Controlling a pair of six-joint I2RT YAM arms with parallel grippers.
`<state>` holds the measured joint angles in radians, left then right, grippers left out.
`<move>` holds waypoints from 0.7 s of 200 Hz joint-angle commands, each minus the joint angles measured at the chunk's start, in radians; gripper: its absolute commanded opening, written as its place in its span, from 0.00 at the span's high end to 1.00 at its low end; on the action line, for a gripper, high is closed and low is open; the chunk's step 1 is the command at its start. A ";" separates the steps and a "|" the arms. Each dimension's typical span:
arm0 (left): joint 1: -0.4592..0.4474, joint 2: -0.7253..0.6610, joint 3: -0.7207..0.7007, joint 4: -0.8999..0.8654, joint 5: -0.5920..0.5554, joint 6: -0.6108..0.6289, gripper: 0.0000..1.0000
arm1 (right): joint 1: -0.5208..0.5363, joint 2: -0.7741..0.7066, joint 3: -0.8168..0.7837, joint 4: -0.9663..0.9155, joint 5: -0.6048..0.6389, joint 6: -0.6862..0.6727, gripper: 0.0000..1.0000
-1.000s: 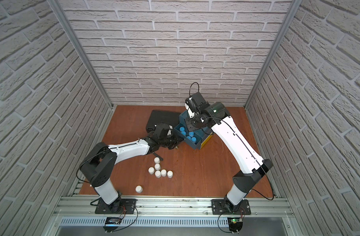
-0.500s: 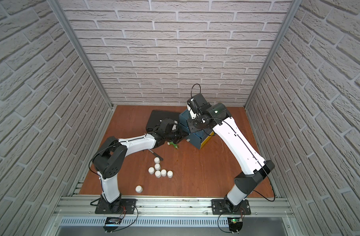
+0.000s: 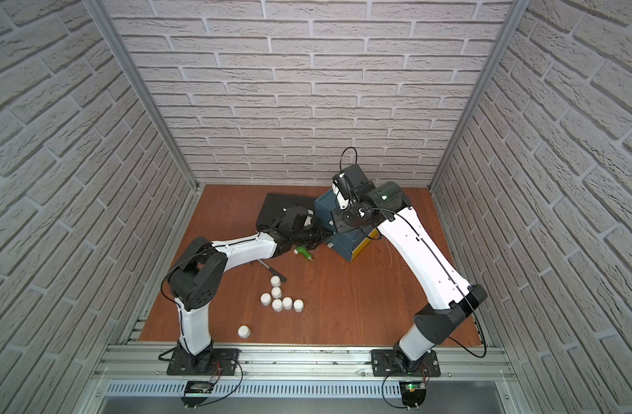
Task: Put the paint cans in the drawer according to color
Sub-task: Close the drawer in the storage box, then open the drawer in the storage box.
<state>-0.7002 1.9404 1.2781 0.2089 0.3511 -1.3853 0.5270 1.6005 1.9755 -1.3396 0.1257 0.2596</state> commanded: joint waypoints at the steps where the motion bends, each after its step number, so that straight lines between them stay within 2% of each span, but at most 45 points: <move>1: 0.020 0.008 0.016 0.002 -0.048 0.019 0.72 | -0.007 -0.025 -0.007 0.014 -0.005 0.015 0.54; 14: 0.020 -0.017 -0.006 -0.025 -0.061 0.023 0.51 | -0.007 -0.028 -0.011 0.016 -0.003 0.017 0.54; 26: 0.019 -0.048 -0.042 -0.045 -0.076 0.019 0.44 | -0.008 -0.031 -0.016 0.017 -0.003 0.017 0.54; 48: 0.019 -0.098 -0.129 -0.035 -0.098 -0.004 0.44 | -0.008 -0.040 -0.033 0.021 -0.006 0.020 0.54; 77: 0.014 -0.095 -0.191 0.024 -0.092 -0.044 0.51 | -0.010 -0.043 -0.050 0.029 -0.013 0.023 0.54; 140: 0.001 0.037 -0.132 0.089 -0.070 -0.087 0.58 | -0.010 -0.045 -0.046 0.023 -0.012 0.021 0.54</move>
<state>-0.6952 1.9221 1.1191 0.2256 0.2745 -1.4460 0.5243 1.5913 1.9335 -1.3346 0.1143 0.2749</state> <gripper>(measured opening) 0.424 0.464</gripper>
